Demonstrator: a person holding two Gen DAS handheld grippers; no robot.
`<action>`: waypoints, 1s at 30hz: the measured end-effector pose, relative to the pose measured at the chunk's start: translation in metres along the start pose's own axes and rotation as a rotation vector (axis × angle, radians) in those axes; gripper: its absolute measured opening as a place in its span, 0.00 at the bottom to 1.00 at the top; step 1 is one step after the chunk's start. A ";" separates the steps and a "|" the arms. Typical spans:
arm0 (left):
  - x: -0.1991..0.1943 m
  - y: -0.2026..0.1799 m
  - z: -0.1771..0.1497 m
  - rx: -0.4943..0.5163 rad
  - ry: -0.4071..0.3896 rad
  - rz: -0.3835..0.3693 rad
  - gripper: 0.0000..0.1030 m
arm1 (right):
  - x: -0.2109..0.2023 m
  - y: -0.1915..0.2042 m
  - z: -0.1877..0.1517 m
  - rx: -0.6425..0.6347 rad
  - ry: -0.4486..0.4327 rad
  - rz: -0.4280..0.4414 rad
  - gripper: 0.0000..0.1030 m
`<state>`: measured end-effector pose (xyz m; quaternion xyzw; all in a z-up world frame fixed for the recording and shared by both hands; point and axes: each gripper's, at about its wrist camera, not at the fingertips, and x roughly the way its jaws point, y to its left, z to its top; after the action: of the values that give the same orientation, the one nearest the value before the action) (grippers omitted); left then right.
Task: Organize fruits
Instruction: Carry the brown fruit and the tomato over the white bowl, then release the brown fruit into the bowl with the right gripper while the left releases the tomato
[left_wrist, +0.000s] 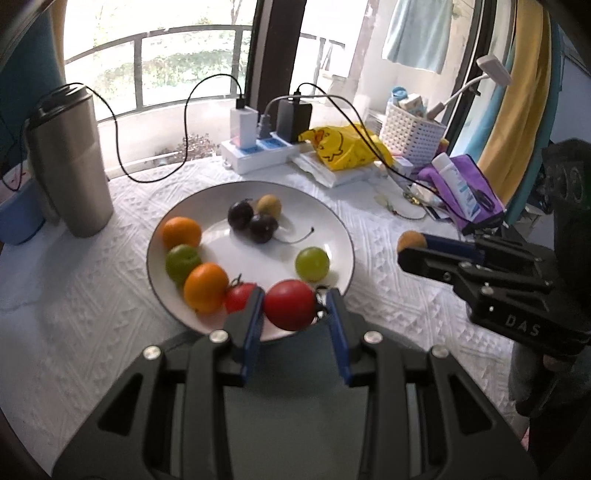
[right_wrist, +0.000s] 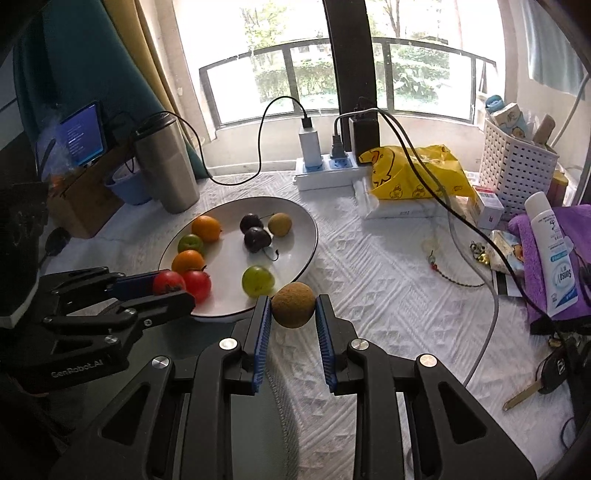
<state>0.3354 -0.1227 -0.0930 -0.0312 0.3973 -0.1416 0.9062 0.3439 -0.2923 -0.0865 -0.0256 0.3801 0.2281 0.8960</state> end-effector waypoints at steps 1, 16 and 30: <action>0.004 0.001 0.002 -0.001 0.004 -0.002 0.34 | 0.002 -0.001 0.001 0.000 0.002 0.000 0.25; 0.024 -0.007 0.006 0.053 0.022 0.032 0.35 | 0.029 -0.012 0.029 0.002 -0.006 0.024 0.25; 0.028 -0.004 0.008 0.032 0.038 0.004 0.35 | 0.066 -0.005 0.037 0.005 0.015 0.040 0.26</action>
<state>0.3580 -0.1347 -0.1067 -0.0131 0.4122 -0.1467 0.8991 0.4106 -0.2636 -0.1067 -0.0175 0.3876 0.2450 0.8885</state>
